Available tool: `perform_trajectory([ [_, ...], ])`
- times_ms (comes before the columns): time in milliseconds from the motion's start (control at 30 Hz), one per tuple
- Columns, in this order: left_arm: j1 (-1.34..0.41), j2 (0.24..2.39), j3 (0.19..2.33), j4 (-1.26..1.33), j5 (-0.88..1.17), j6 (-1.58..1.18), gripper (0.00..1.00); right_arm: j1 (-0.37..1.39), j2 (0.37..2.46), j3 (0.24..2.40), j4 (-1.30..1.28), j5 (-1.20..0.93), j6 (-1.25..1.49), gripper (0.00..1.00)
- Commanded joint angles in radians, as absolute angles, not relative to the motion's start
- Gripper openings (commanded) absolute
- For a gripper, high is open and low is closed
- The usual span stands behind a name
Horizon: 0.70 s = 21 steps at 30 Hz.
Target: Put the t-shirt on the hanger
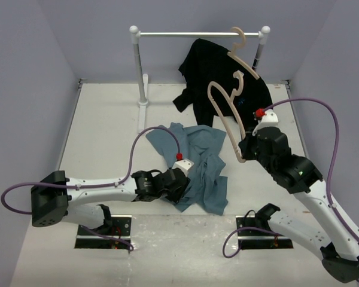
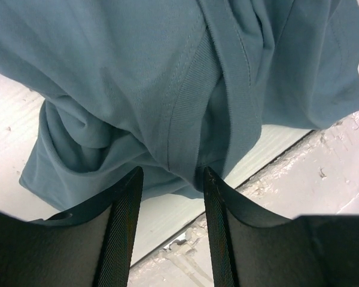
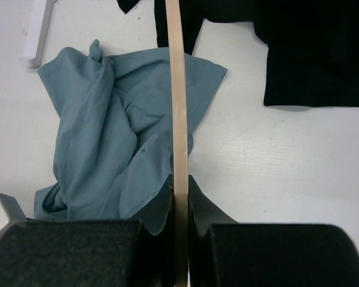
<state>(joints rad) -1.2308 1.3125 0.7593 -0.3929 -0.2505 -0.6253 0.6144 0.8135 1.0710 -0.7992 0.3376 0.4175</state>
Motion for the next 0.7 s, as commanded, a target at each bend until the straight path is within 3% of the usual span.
perform_trajectory([
  [0,-1.231,1.332,0.753,-0.325,-0.219,-0.622,0.49,0.613,0.817,1.077,-0.752,0.320,0.410,0.00],
  [100,-1.232,1.345,0.753,-0.306,-0.215,-0.619,0.49,0.612,0.821,1.078,-0.753,0.318,0.409,0.00],
  [167,-1.231,1.363,0.755,-0.304,-0.225,-0.618,0.44,0.612,0.821,1.078,-0.753,0.313,0.409,0.00],
  [333,-1.230,1.383,0.780,-0.328,-0.298,-0.631,0.21,0.612,0.814,1.080,-0.756,0.300,0.409,0.00],
  [433,-1.227,1.374,0.827,-0.393,-0.414,-0.655,0.01,0.614,0.798,1.074,-0.753,0.284,0.403,0.00],
  [667,-1.041,1.327,0.959,-0.443,-0.477,-0.614,0.00,0.614,0.653,0.961,-0.610,0.137,0.330,0.00],
])
